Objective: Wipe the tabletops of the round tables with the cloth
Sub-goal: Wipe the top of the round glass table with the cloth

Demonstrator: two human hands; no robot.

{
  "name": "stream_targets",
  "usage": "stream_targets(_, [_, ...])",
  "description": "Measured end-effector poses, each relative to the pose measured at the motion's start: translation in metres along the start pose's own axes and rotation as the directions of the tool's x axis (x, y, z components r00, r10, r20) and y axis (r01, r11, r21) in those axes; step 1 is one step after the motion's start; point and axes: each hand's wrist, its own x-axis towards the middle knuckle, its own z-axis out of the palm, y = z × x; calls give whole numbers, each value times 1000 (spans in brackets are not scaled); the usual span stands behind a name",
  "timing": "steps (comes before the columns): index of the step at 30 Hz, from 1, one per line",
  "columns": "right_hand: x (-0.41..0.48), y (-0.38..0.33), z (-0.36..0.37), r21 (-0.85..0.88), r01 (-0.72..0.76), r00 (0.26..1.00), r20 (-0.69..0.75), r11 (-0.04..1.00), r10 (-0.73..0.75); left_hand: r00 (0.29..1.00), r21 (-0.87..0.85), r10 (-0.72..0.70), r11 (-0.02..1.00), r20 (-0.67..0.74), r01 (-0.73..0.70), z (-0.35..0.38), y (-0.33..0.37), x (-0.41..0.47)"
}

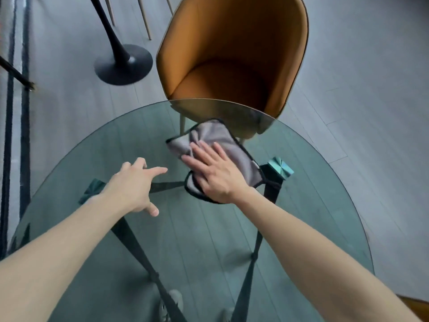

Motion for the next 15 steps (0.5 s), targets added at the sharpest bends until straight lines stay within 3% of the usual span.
stream_targets(1, [-10,-7,5,-17,104,994,25,994,-104,1000,-23,21,1000,-13,-21,-9,-10,7])
stream_targets(2, [-17,-1,6,-22,58,998,-2,998,-58,998,-44,30,998,-58,-33,-16,-22,15])
stream_targets(3, [-21,12,4,-4,-129,990,-54,992,129,993,-69,25,997,-117,-33,-19,-37,24])
stream_targets(4, [-23,27,-1,27,-379,920,-101,925,379,985,-99,6,995,-171,-24,-22,-51,32])
stream_targets(6, [-21,62,-12,87,-741,654,-130,666,745,969,-126,-6,992,-248,-27,-20,-78,48])
stream_targets(7, [-13,76,-17,107,-820,550,-120,562,826,962,-125,8,991,-274,-44,-17,-89,54])
stream_targets(8, [2,84,-22,122,-855,492,-119,504,863,952,-127,10,991,-305,-51,-14,-101,58])
stream_targets(9, [25,82,-25,135,-860,478,-123,492,870,940,-137,-1,989,-340,-48,-12,-112,61])
stream_targets(10, [53,72,-26,141,-842,507,-124,521,853,925,-157,-15,986,-379,-48,-10,-123,62])
stream_targets(12, [110,31,-17,110,-728,667,-116,677,736,888,-193,-54,980,-457,-39,-7,-134,60])
stream_targets(15, [172,-71,6,3,-376,922,-94,927,375,822,-230,-115,973,-557,-20,-8,-147,54])
